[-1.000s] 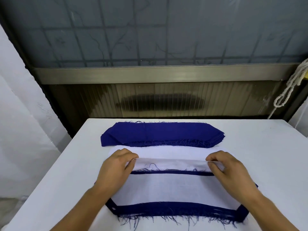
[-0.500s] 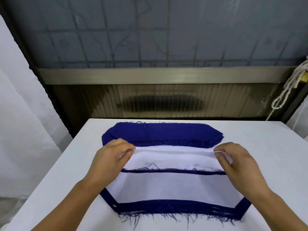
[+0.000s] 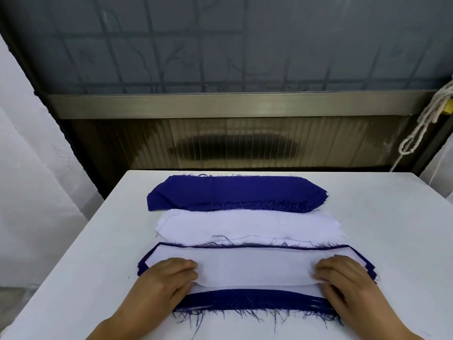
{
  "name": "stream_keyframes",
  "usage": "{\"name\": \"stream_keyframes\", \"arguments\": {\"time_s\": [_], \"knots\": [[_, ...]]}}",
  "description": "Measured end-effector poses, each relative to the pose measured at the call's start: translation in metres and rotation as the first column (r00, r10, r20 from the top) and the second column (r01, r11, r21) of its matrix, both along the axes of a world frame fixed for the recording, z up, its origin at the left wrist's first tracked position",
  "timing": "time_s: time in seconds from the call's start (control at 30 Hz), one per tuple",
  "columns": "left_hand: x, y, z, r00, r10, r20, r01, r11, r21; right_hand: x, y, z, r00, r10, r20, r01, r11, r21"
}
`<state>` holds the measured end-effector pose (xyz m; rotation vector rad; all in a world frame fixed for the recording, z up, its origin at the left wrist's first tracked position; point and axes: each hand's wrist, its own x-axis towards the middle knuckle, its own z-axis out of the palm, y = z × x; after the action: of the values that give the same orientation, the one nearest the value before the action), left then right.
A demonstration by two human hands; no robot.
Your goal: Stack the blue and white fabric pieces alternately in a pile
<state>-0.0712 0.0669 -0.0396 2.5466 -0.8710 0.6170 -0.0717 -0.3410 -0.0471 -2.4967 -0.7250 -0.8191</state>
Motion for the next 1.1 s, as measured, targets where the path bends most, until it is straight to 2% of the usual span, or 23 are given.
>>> {"name": "stream_keyframes", "arguments": {"time_s": [0.33, 0.57, 0.73, 0.83, 0.93, 1.1], "knots": [[0.001, -0.001, 0.0, 0.998, -0.051, 0.02, 0.05, 0.997, 0.059, -0.005, -0.003, 0.001, 1.0, 0.012, -0.003, -0.012, 1.0, 0.013], [0.0, -0.001, 0.008, 0.996, -0.048, -0.071, 0.05, 0.998, 0.026, -0.01, -0.001, 0.01, 0.998, 0.022, -0.059, -0.02, 0.999, 0.027], [0.008, -0.02, 0.027, 0.989, 0.0, -0.146, 0.001, 1.0, 0.009, -0.006, 0.017, 0.033, 0.99, 0.022, -0.139, -0.018, 0.999, 0.027], [0.021, -0.044, 0.032, 0.987, 0.045, -0.156, -0.045, 0.999, 0.009, 0.005, 0.039, 0.042, 0.96, -0.012, -0.278, 0.023, 0.999, 0.037], [0.032, -0.062, 0.028, 0.977, 0.106, -0.187, -0.105, 0.994, 0.014, 0.016, 0.056, 0.039, 0.911, -0.072, -0.406, 0.057, 0.997, -0.049], [0.031, -0.05, 0.019, 0.942, 0.296, -0.157, -0.293, 0.955, 0.043, 0.015, 0.045, 0.031, 0.883, -0.204, -0.423, 0.188, 0.979, -0.08]]}}
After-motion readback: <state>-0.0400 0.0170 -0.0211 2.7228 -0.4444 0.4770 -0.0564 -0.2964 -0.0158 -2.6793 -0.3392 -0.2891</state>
